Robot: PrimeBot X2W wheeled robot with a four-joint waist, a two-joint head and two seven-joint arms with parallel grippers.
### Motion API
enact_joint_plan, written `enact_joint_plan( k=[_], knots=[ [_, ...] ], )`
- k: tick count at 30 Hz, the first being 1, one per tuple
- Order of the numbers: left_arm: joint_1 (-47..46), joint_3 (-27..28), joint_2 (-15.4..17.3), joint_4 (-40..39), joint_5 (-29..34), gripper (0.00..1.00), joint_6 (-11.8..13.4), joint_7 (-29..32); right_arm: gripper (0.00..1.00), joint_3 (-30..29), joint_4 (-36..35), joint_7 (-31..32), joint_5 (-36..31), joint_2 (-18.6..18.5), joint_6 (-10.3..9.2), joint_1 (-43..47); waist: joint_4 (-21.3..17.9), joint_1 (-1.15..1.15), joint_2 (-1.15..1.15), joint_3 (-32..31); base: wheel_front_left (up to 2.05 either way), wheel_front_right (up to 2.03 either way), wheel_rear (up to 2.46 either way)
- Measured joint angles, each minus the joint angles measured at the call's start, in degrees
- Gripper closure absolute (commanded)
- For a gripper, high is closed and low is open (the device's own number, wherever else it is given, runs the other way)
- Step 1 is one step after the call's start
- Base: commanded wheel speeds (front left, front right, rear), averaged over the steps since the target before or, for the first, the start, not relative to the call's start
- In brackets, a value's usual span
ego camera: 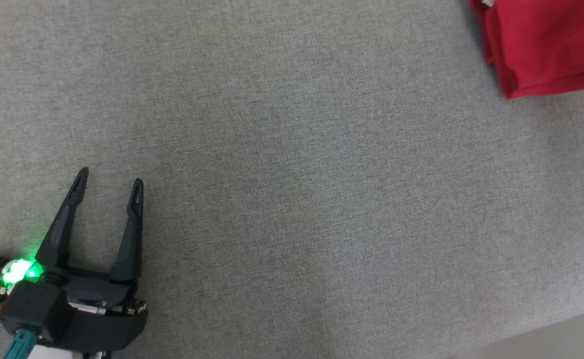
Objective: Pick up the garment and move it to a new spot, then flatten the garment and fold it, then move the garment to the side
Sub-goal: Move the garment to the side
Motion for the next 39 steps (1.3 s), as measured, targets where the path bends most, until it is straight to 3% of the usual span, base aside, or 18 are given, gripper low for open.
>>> enact_joint_plan(
  k=[5, 11, 13, 14, 25, 39],
  knots=[
    [0.29, 0.01, 0.63, -1.18, 0.19, 0.0, 0.1, -0.08, 1.0, 0.8, -0.26, 1.34, -0.33, -2.79, 0.0, -2.18, -0.54, 0.0, -0.01, 1.4, 0.0, 0.0, 0.0],
    [0.01, -0.18, 0.64, -1.54, 0.19, 0.0, 0.1, -0.16, 1.0, -0.04, 1.94, 2.21, -0.1, -3.12, 0.0, -2.85, -0.24, -0.01, -0.01, 2.23, 0.0, 0.0, 0.0],
    [-0.21, -0.19, 0.51, -1.54, 0.19, 0.0, 0.09, -0.18, 0.06, -0.08, 2.65, 1.81, -0.47, -3.08, 0.0, -2.85, -0.07, 0.0, -0.01, 2.43, 0.0, 0.0, 0.0],
    [-0.25, -0.16, 0.44, -1.53, 0.19, 0.0, 0.09, -0.23, 0.0, -0.25, 3.19, 2.13, -0.54, -2.97, 0.0, -2.85, -0.02, 0.0, -0.01, 2.45, 0.0, 0.0, 0.0],
    [-0.21, 0.36, -1.64, 1.3, 0.01, 0.0, 0.05, -0.03, 0.0, -3.23, 5.83, -1.35, -3.67, 0.38, 0.0, -1.75, 0.52, 0.02, 0.01, -1.15, 0.0, 0.0, 0.0],
    [8.07, 5.54, -7.46, 4.02, 0.09, 0.0, 0.18, 0.14, 0.0, -13.36, 5.9, -15.78, -2.57, 12.13, 0.0, 9.21, 3.51, 0.01, 0.01, -13.96, 0.0, 0.0, 0.0]
  ],
)
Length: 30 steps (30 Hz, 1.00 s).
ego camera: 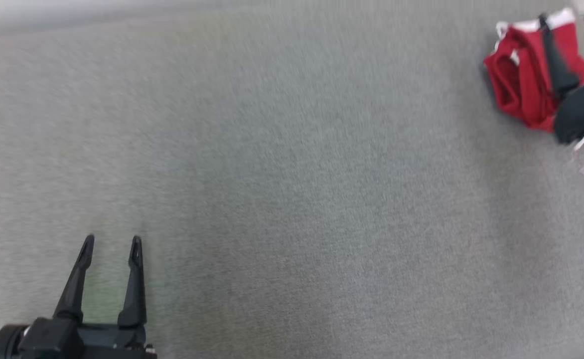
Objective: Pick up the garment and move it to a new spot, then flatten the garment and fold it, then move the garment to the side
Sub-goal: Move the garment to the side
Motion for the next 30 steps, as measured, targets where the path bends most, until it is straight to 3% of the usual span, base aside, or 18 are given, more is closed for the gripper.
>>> enact_joint_plan(
  k=[8, 16, 30],
  knots=[
    [3.82, 1.52, -1.94, 0.75, 0.78, 0.0, 0.18, 0.0, 0.0, -8.45, -3.81, -3.89, -0.99, 6.42, 0.0, 12.24, 2.52, -0.01, -0.01, -7.86, 0.0, 0.0, 0.0],
    [5.8, 2.22, -2.74, 1.97, 0.88, 0.0, 0.15, 0.0, 0.0, -17.36, -13.16, -4.85, -3.89, 12.77, 0.0, 27.54, 5.71, -0.02, -0.02, -14.01, 0.0, 0.0, 0.0],
    [5.89, 2.34, -3.31, 3.53, 1.04, 0.0, -0.11, 0.0, 0.0, -22.37, -25.37, -5.05, -6.91, 22.52, 0.0, 46.75, 9.73, -0.02, -0.02, -19.19, 0.0, 0.0, 0.0]
  ],
)
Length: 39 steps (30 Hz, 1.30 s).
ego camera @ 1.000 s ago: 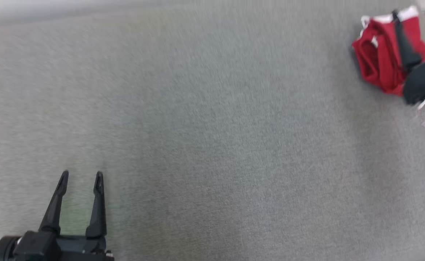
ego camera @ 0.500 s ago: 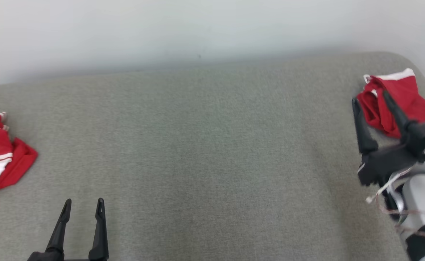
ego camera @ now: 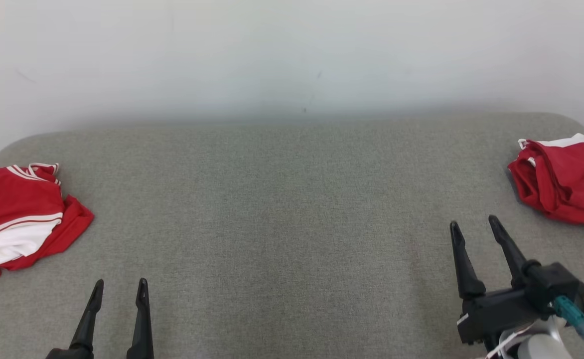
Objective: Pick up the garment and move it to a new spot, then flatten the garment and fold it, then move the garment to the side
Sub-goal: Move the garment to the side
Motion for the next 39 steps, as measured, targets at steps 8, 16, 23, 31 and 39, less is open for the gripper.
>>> enact_joint_plan(
  k=[8, 16, 23, 31, 39],
  knots=[
    [0.15, -0.4, -0.53, 1.64, -0.14, 0.0, -0.01, 0.0, 0.0, -1.69, -3.19, -0.01, -0.58, 3.82, 0.0, 6.84, 1.38, 0.01, 0.0, -1.7, 0.0, 0.0, 0.0],
    [0.83, -1.26, -0.77, 3.2, -0.2, 0.0, -0.01, 0.0, 0.0, -3.35, -5.64, -0.08, -0.46, 6.78, 0.0, 12.12, 2.77, 0.01, 0.01, -2.95, 0.0, 0.0, 0.0],
    [1.02, -1.56, -0.84, 3.59, -0.2, 0.0, -0.02, 0.0, 0.0, -3.6, -6.27, -0.11, -0.23, 7.42, 0.0, 14.15, 3.07, 0.01, 0.0, -3.73, 0.0, 0.0, 0.0],
    [1.57, -1.6, -1.07, 4.01, -0.19, 0.0, -0.11, 0.0, 0.0, -3.46, -6.6, -0.11, 0.25, 7.55, 0.0, 15.61, 3.01, 0.01, 0.01, -4.56, 0.0, 0.0, 0.0],
    [1.98, -1.43, -1.19, 4.32, -0.12, 0.0, -0.11, 0.0, 0.0, -3.35, -6.54, -0.11, 0.54, 7.57, 0.0, 16.22, 2.81, 0.01, 0.01, -4.78, 0.0, 0.0, 0.0]
  ],
)
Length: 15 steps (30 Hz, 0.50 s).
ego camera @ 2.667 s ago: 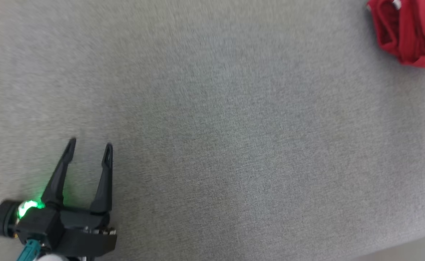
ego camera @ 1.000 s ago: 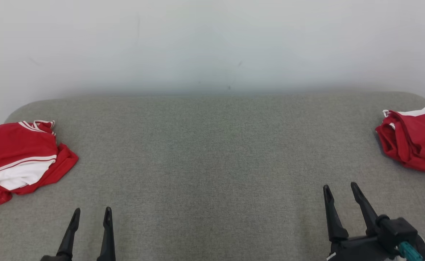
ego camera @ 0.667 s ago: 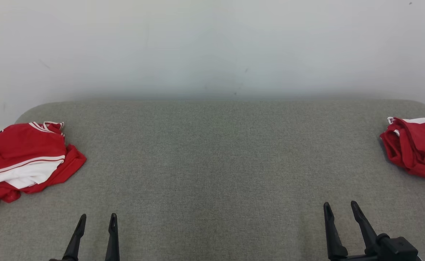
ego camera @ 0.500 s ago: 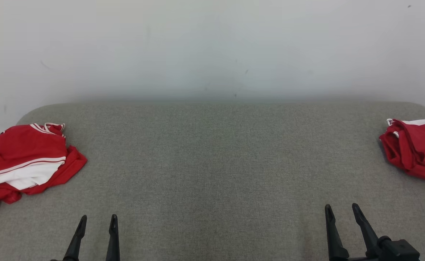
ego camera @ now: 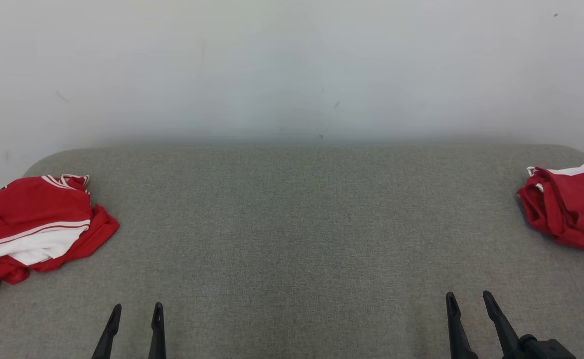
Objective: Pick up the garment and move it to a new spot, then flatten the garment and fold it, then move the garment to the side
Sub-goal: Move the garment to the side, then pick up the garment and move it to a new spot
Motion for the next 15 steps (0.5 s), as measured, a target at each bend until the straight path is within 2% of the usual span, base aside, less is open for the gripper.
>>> enact_joint_plan(
  k=[15],
  knots=[
    [-0.05, 0.02, 0.12, 0.65, 0.09, 0.0, 0.0, 0.0, 0.0, 0.14, 0.29, -0.01, 0.31, 0.01, 0.0, 0.03, 0.92, 0.0, 0.0, 0.25, 0.0, 0.0, 0.0]
  ],
)
